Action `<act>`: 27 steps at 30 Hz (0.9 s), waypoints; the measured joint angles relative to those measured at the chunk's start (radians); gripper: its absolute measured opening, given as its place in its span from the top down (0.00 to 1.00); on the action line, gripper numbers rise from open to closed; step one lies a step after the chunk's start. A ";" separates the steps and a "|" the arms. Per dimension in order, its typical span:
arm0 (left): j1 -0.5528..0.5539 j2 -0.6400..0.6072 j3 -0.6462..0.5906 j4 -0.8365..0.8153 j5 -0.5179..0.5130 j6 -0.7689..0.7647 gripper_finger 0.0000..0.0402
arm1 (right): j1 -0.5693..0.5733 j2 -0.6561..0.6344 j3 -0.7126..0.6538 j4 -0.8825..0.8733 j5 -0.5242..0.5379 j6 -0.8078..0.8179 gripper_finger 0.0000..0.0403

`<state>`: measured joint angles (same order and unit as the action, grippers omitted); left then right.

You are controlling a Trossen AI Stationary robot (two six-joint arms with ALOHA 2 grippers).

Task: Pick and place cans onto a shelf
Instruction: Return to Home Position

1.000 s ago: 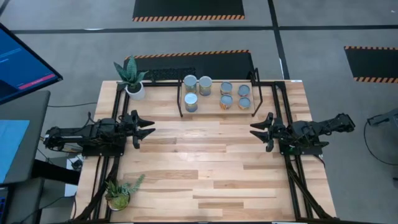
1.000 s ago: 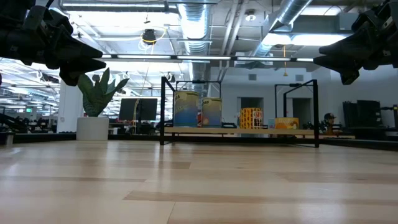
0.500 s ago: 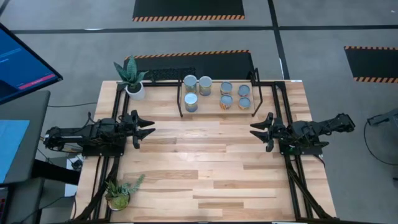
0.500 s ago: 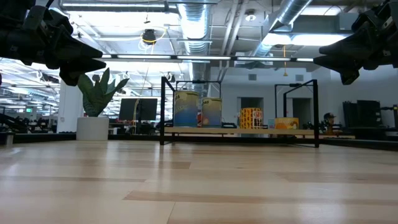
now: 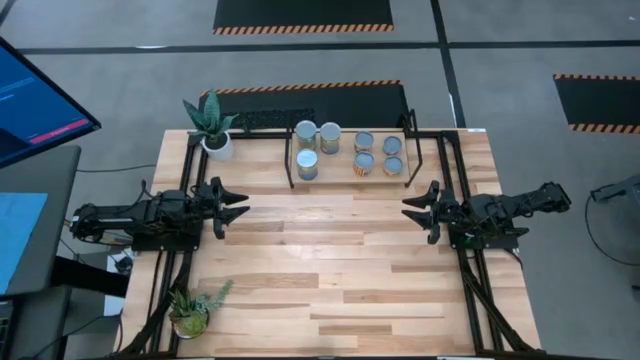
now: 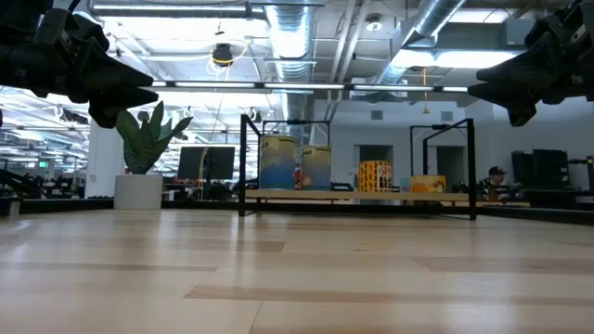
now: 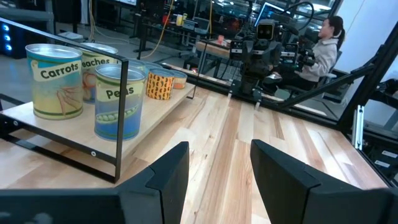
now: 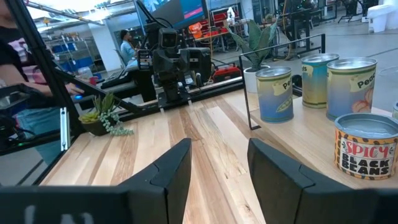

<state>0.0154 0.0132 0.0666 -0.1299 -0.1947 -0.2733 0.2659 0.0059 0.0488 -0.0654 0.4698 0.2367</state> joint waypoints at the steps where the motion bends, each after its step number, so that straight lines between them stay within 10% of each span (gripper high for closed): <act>1: 0.000 0.000 0.000 0.000 0.000 0.000 0.59 | 0.000 0.000 0.000 0.000 0.000 0.000 0.54; 27: 0.000 0.000 0.000 0.000 0.000 0.000 0.59 | 0.000 0.000 0.000 0.000 0.000 0.000 0.55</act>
<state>0.0157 0.0132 0.0662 -0.1299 -0.1947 -0.2733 0.2659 0.0061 0.0488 -0.0654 0.4700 0.2367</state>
